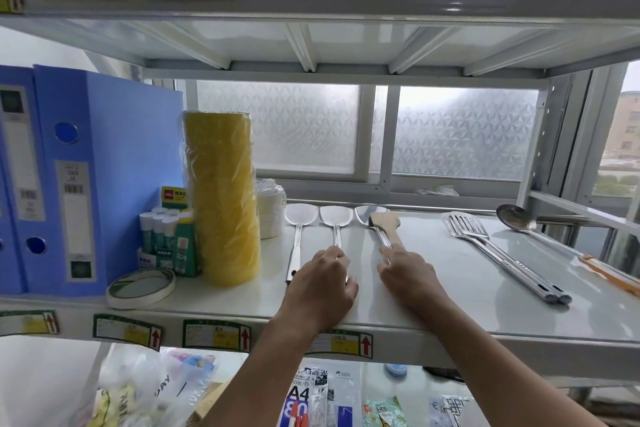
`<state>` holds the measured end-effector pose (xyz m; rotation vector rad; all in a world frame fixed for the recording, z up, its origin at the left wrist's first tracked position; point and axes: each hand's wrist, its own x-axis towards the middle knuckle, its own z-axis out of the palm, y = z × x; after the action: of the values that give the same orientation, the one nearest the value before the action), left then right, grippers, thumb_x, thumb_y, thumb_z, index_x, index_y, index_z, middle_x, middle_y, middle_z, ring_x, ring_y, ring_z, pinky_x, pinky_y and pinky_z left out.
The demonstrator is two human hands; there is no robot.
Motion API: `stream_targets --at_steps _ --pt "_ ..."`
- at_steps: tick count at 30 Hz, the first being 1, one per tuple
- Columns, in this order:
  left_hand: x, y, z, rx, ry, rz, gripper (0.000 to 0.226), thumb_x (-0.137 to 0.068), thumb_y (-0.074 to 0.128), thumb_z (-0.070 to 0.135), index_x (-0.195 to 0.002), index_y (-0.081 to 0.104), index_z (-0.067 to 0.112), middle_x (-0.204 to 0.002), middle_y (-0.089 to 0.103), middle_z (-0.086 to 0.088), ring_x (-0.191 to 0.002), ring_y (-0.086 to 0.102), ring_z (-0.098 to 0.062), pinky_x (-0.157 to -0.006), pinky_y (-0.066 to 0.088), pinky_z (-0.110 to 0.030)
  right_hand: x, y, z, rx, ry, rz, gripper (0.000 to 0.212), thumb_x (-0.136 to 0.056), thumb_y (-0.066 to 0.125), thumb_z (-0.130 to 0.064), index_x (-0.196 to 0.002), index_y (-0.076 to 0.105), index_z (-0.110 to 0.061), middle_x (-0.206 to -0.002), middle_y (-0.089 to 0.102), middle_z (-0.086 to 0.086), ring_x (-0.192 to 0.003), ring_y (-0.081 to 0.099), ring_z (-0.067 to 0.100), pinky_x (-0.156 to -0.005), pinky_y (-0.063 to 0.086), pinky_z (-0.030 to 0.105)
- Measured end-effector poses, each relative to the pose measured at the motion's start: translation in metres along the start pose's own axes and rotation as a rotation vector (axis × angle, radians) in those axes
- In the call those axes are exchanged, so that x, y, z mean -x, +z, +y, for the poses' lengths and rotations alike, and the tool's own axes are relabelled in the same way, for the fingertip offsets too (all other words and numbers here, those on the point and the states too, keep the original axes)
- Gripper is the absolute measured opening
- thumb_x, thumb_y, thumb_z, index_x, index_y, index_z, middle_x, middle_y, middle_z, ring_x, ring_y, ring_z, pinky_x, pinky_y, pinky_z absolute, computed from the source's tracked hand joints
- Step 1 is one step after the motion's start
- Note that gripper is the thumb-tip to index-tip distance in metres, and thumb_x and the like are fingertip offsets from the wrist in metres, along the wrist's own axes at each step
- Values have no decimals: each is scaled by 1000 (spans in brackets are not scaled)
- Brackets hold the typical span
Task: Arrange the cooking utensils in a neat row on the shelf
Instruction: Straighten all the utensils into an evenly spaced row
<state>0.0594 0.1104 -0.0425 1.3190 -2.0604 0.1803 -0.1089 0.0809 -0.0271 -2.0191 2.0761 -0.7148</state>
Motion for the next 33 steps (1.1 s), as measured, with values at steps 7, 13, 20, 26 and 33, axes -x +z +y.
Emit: stream_targets --at_steps 7,13,20,26,33 --pt "-1 0 1 -6 -4 -5 39 -98 49 33 -128 63 11 -131 60 3 -116 59 -14 -84 39 -19 0 0 -1 4 -12 -3 46 -95 40 -26 -139 54 -23 -143 56 13 -125 52 37 -103 37 44" --pt "-1 -1 1 -14 -12 -17 41 -98 49 33 -130 63 10 -131 60 3 -118 59 -16 -87 44 -23 1 -2 -2 5 -10 -12 50 -97 39 -26 -146 48 -22 -147 52 13 -131 48 35 -107 33 44" --pt "0 -1 2 -10 -10 -12 41 -98 50 34 -131 62 12 -133 59 4 -118 58 -14 -86 40 -20 -1 0 -1 6 -6 -21 49 -96 39 -32 -143 50 -25 -146 54 10 -128 49 36 -105 34 45" --pt "-1 -2 2 -10 -13 -29 41 -98 50 33 -132 61 11 -133 58 3 -120 57 -15 -91 45 -25 0 0 -1 2 -17 -22 49 -97 38 -32 -144 50 -26 -147 53 10 -130 48 35 -107 32 45" --pt "-1 -1 1 -3 -14 -19 40 -100 49 34 -129 63 11 -131 60 3 -117 59 -15 -88 44 -23 0 0 -1 10 -32 -26 48 -96 38 -32 -142 51 -24 -147 53 11 -130 49 35 -107 34 45"
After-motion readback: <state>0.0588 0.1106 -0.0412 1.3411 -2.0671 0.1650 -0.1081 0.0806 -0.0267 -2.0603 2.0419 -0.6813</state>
